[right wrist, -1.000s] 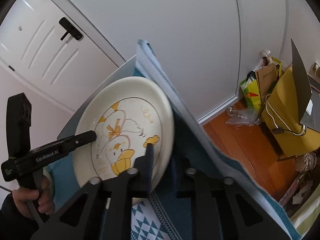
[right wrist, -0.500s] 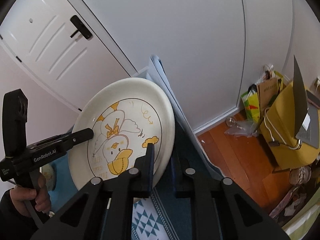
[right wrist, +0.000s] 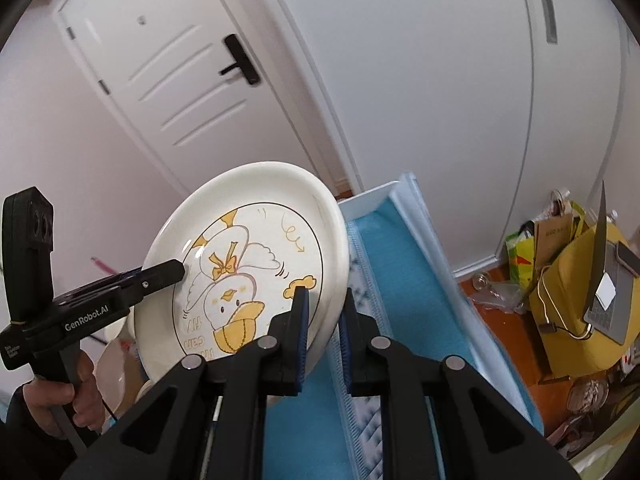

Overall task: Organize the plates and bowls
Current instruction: 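Lift the small duck plate and carry it over the plate stack, then lower the small duck plate onto the white plate and open both grippers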

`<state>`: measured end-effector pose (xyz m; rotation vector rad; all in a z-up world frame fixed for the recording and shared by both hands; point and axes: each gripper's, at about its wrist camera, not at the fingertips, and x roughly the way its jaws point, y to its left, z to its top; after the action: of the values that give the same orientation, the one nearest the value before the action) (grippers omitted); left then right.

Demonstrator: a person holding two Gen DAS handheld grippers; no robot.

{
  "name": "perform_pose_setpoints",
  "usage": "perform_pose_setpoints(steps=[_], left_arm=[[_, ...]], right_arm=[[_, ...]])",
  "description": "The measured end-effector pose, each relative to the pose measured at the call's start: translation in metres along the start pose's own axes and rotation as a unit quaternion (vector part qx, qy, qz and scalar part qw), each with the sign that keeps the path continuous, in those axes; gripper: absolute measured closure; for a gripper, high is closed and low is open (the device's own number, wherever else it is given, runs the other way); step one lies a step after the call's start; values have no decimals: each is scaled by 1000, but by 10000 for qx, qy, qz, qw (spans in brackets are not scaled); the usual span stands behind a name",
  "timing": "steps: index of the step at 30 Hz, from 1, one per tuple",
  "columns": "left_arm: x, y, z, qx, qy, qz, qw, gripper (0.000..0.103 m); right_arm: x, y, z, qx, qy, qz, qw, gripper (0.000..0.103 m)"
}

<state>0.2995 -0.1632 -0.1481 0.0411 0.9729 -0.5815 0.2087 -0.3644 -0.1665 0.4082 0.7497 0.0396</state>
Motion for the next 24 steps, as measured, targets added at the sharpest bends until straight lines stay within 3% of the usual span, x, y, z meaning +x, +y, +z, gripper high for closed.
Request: perform_pose_setpoints(steps=[5, 12, 24], left_arm=[[-48, 14, -38, -282, -133, 190, 9993, 83], [-89, 43, -100, -887, -61, 513, 9947, 83], [-73, 101, -203, -2292, 326, 1194, 9655, 83]], right_arm=[[-21, 35, -24, -276, 43, 196, 9994, 90], [-18, 69, -66, -600, 514, 562, 9953, 90], [46, 111, -135, -1753, 1394, 1112, 9682, 90]])
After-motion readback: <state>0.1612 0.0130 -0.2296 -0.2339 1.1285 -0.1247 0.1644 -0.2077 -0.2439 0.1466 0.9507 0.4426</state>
